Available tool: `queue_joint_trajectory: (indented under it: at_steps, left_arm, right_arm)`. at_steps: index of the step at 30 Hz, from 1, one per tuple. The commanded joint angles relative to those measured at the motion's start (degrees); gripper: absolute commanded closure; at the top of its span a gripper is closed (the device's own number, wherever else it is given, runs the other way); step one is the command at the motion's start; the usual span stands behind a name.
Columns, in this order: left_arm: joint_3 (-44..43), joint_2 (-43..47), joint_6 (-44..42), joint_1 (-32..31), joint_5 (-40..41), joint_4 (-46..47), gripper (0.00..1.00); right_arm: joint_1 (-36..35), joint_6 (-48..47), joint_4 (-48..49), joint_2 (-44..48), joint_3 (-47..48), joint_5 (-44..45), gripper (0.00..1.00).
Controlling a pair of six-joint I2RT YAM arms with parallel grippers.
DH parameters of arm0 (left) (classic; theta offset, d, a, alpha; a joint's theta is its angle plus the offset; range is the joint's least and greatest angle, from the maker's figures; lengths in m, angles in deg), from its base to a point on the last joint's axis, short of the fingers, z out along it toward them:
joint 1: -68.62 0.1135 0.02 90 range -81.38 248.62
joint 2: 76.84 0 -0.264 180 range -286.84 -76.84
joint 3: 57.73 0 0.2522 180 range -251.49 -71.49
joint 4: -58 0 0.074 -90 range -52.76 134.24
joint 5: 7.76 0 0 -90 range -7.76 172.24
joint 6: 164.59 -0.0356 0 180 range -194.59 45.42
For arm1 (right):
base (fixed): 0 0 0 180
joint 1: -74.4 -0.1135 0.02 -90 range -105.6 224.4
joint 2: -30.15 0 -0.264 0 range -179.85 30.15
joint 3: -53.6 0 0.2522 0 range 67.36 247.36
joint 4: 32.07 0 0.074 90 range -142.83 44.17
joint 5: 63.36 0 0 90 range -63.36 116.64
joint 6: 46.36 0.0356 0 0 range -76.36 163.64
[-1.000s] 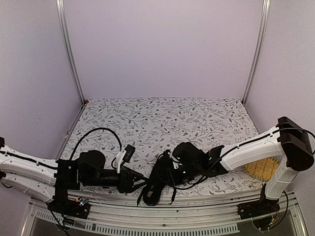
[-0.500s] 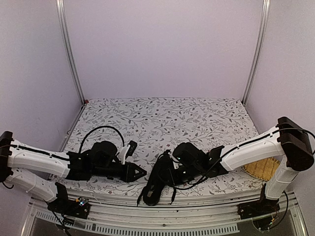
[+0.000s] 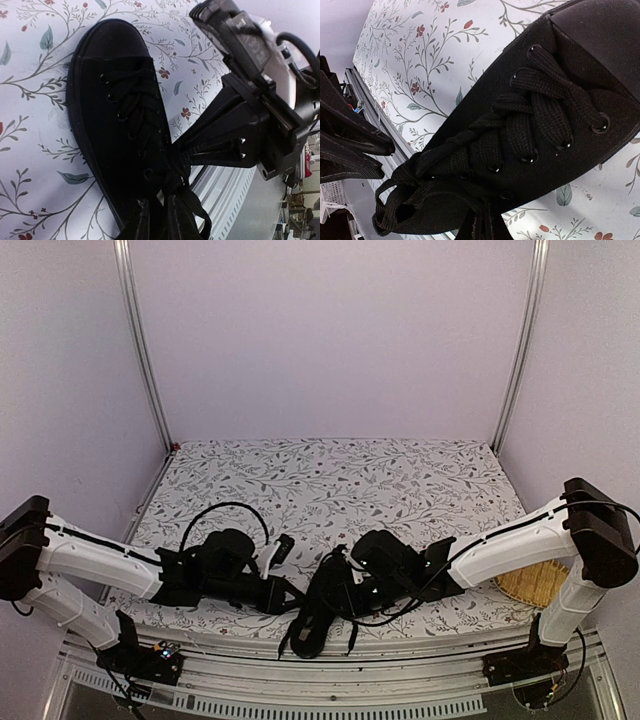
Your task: Tie the shoes
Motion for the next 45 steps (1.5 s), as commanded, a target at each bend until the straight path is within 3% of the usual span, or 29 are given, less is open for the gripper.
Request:
queue_joint_trajectory:
  at_steps: [1,30,33,45]
  left_arm:
    - [-1.64,-1.77,-0.25,0.54,-2.27,2.22,0.87]
    - [-3.15,-7.08,0.40,0.33,-5.26,6.36,0.89]
    - [-3.20,-7.32,0.38,0.39,-5.62,7.22,0.98]
    - [-3.93,-0.98,-3.31,2.51,-1.14,0.37,1.00]
  right_arm:
    - [-0.59,0.66,0.72,1.30,-0.87,-0.67,0.98]
    - [-0.63,0.78,1.07,1.17,-1.20,-0.97,0.98]
    - [-0.72,0.77,1.14,1.30,-1.19,-1.16,0.98]
    - [-2.58,-3.66,-5.15,2.40,3.31,0.93,0.98]
